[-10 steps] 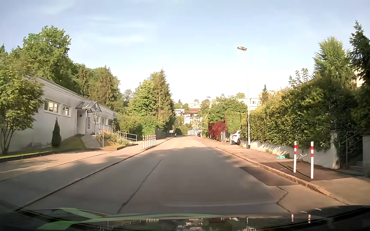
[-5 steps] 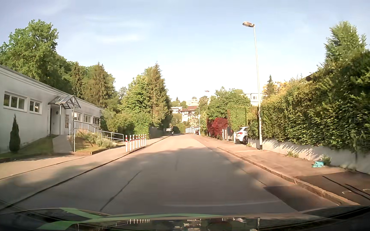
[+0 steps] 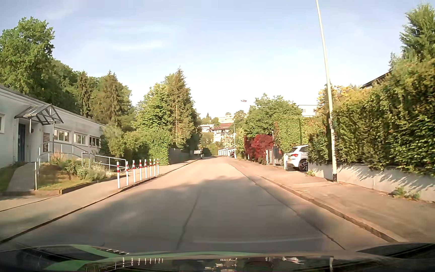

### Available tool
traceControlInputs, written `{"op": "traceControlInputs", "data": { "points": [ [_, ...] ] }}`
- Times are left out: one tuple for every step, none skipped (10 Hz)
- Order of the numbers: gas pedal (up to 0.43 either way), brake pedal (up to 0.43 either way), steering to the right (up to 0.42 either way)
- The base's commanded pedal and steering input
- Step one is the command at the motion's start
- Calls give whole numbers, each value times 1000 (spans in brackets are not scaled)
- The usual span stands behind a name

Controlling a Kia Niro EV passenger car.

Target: Follow the waypoints while adhering to traffic rules and regulations

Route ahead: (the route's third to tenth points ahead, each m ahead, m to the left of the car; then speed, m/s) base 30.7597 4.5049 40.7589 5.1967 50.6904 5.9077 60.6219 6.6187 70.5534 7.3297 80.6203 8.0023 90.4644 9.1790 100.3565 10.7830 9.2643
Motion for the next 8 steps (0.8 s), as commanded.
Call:
{"op": "traceControlInputs", "data": {
  "points": [
    [8,0,-15],
    [8,0,-20],
    [0,0,-28],
    [0,0,-29],
    [0,0,-30],
    [0,0,-30],
    [0,0,-28],
    [0,0,-24]
  ]
}}
